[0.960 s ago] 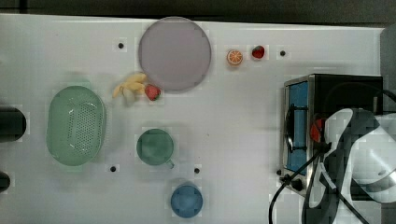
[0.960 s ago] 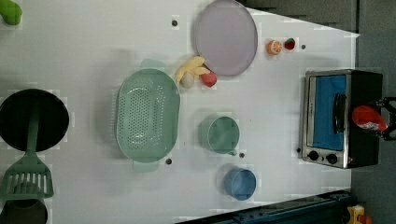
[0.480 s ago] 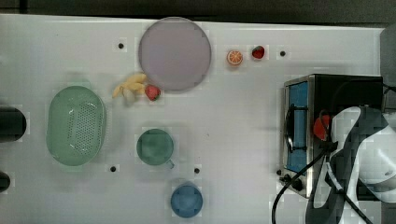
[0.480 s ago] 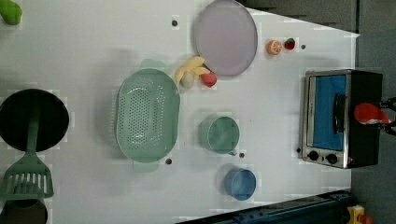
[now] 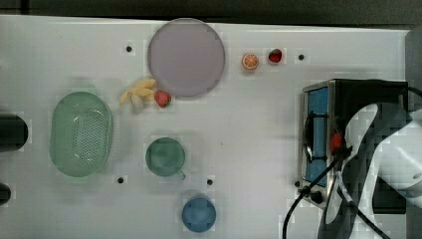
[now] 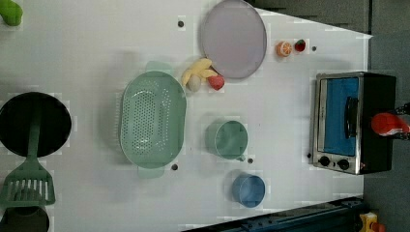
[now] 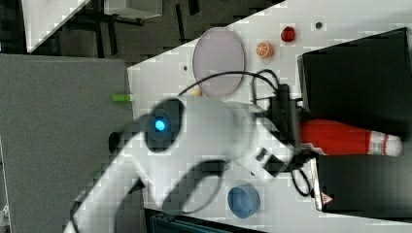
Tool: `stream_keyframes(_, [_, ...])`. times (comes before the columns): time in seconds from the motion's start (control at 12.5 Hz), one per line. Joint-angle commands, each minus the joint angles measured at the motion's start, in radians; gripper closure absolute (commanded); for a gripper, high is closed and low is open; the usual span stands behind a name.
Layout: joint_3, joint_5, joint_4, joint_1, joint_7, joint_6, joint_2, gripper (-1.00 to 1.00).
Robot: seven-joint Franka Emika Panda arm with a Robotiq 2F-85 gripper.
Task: Pick Ketchup from oven and place it on table.
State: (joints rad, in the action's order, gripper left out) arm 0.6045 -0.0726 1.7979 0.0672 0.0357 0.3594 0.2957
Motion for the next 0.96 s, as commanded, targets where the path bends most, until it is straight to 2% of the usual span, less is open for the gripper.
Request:
stream_keyframes(0.08, [-0.048, 0.005, -0.141, -0.073, -0.025, -0.116, -0.135, -0.29])
stream_keyframes(0.56, [-0.245, 0.005, -0.143, -0.151, -0.123, -0.170, -0.202, -0.29])
stream_keyframes(0.96, [-0.380, 0.005, -0.049, -0.182, -0.119, -0.152, -0.203, -0.29])
